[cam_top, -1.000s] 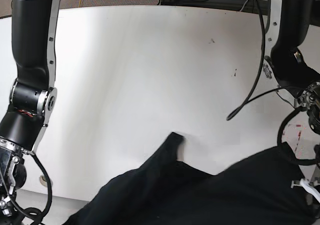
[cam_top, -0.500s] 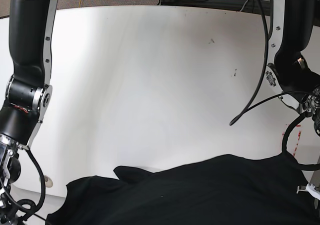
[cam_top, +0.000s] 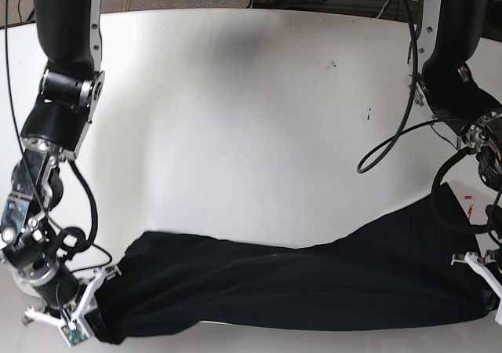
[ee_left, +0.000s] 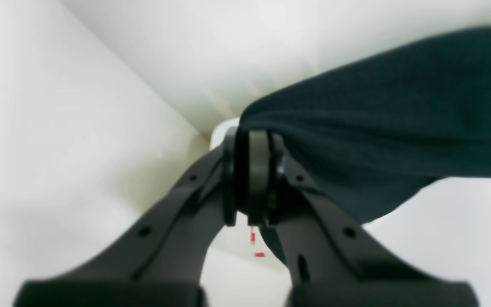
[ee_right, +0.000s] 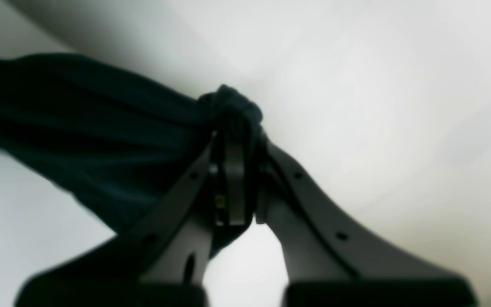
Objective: Layout the t-shirt on the table in an organized manner, then fold the t-shirt properly
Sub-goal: 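Drag the stretched shirt across the table with both grippers, spreading it flat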
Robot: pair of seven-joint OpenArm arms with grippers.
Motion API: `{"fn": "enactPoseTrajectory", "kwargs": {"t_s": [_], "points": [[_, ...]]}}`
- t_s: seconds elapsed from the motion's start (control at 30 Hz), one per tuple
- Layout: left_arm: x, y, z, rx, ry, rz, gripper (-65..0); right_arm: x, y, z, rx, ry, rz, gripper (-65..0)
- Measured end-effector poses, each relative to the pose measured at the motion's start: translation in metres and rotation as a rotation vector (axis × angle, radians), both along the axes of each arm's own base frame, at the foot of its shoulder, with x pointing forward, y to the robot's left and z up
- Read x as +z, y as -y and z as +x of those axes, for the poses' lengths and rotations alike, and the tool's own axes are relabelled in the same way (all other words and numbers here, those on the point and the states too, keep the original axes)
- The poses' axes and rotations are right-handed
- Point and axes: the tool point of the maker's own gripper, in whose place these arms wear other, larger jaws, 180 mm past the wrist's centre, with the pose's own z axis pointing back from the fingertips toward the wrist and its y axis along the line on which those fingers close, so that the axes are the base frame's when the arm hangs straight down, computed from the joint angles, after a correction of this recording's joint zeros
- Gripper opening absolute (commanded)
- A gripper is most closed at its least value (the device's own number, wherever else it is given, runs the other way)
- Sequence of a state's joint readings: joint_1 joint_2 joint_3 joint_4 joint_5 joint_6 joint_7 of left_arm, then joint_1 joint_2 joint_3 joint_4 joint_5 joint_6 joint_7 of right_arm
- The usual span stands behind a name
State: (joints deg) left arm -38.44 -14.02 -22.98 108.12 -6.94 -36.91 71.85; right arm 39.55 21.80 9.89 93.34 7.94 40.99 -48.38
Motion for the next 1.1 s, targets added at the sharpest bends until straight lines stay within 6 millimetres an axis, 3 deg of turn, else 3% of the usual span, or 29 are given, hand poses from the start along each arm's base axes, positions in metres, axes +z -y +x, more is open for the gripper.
{"fn": "enactPoseTrajectory", "kwargs": {"t_s": [0.23, 0.47, 0.63, 0.87, 1.1], "points": [[-0.070, -0.016, -0.025, 0.024, -0.164, 0.007, -63.7, -0.059, 0.000, -0.035, -0.027, -0.082, 0.037, -65.0], [-0.145, -0.038, -0.075, 0.100, -0.352, -0.022, -63.9, -0.135, -0.009, -0.081, -0.024, -0.237, 0.065, -65.0], [-0.182, -0.042, -0.104, 0.132, -0.427, -0.066, -63.9, -0.176, -0.010, -0.112, -0.035, -0.339, 0.074, -65.0], [-0.233, -0.046, -0.154, 0.157, -0.572, -0.082, -63.9, -0.218, -0.015, -0.152, -0.073, -0.440, 0.134, -65.0], [-0.277, -0.031, -0.200, 0.125, -0.660, -0.109, -63.9, -0.250, -0.019, -0.187, -0.077, -0.539, 0.139, -65.0]]}}
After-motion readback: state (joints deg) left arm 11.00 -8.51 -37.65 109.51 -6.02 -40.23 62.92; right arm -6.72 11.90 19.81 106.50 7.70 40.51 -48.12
